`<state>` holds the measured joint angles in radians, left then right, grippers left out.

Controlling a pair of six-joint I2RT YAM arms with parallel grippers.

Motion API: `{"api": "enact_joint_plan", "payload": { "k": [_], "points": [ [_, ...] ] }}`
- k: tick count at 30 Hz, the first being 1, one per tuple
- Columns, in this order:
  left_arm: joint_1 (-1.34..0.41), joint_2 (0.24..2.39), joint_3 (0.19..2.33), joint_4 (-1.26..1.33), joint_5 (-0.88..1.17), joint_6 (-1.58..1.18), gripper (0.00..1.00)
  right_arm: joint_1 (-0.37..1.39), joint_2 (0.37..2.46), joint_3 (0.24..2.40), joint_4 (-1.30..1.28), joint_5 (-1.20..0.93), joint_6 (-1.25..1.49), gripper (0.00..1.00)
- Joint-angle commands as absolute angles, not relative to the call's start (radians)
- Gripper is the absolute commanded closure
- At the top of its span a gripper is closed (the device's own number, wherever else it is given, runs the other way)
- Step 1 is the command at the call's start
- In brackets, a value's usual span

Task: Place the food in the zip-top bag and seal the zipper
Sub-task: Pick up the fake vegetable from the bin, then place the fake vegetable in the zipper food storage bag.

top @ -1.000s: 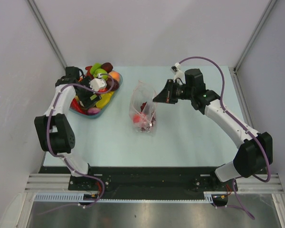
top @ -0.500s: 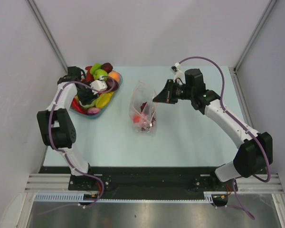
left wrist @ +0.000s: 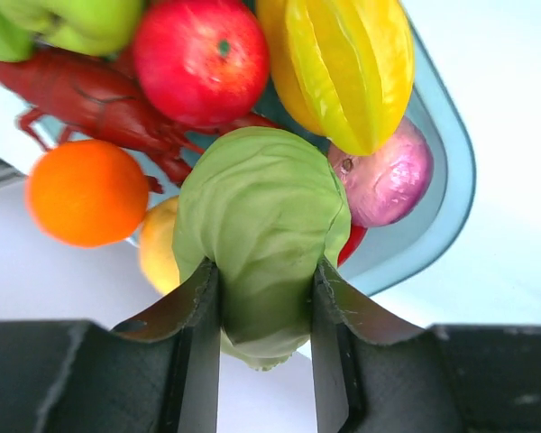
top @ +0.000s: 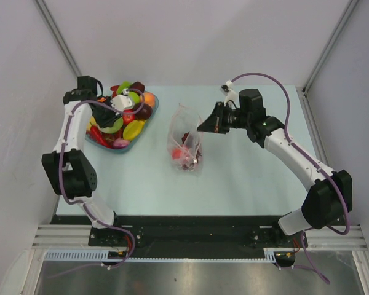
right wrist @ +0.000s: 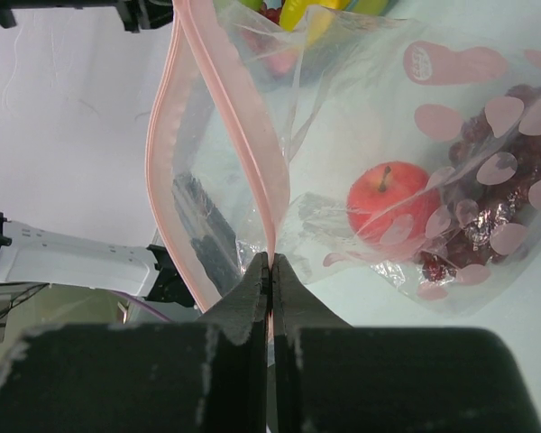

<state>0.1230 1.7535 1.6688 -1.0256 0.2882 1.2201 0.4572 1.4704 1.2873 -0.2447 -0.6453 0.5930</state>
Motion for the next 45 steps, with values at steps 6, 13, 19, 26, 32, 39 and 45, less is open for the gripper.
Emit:
{"api": "enact_joint_plan", "payload": {
  "k": [6, 13, 19, 26, 32, 39, 45],
  "points": [
    [0.082, 1.687, 2.244, -1.270, 0.650, 0.719, 1.00, 0.500, 1.480, 1.331, -0.155, -0.620, 0.604, 1.00],
    [-0.132, 1.427, 1.989, -0.941, 0.510, -0.163, 1.00, 0.525, 1.483, 1.331, -0.107, -0.578, 0.626, 1.00],
    [-0.189, 1.224, 1.498, -0.568, 0.686, -0.691, 1.00, 0.546, 1.491, 1.331, -0.091, -0.563, 0.640, 1.00],
    [-0.353, 1.216, 1.384, -0.532, 0.577, -0.709, 1.00, 0.560, 1.477, 1.331, -0.078, -0.568, 0.629, 1.00],
    [-0.376, 1.259, 1.382, -0.644, 0.281, -0.678, 1.00, 0.581, 1.459, 1.331, -0.107, -0.572, 0.597, 1.00],
    [-0.486, 1.338, 1.447, -0.675, 0.011, -0.595, 1.00, 0.583, 1.465, 1.332, -0.081, -0.601, 0.610, 1.00],
    [-0.595, 1.400, 1.437, -0.588, -0.098, -0.581, 0.88, 0.539, 1.494, 1.331, -0.043, -0.663, 0.692, 1.00]
  ]
}}
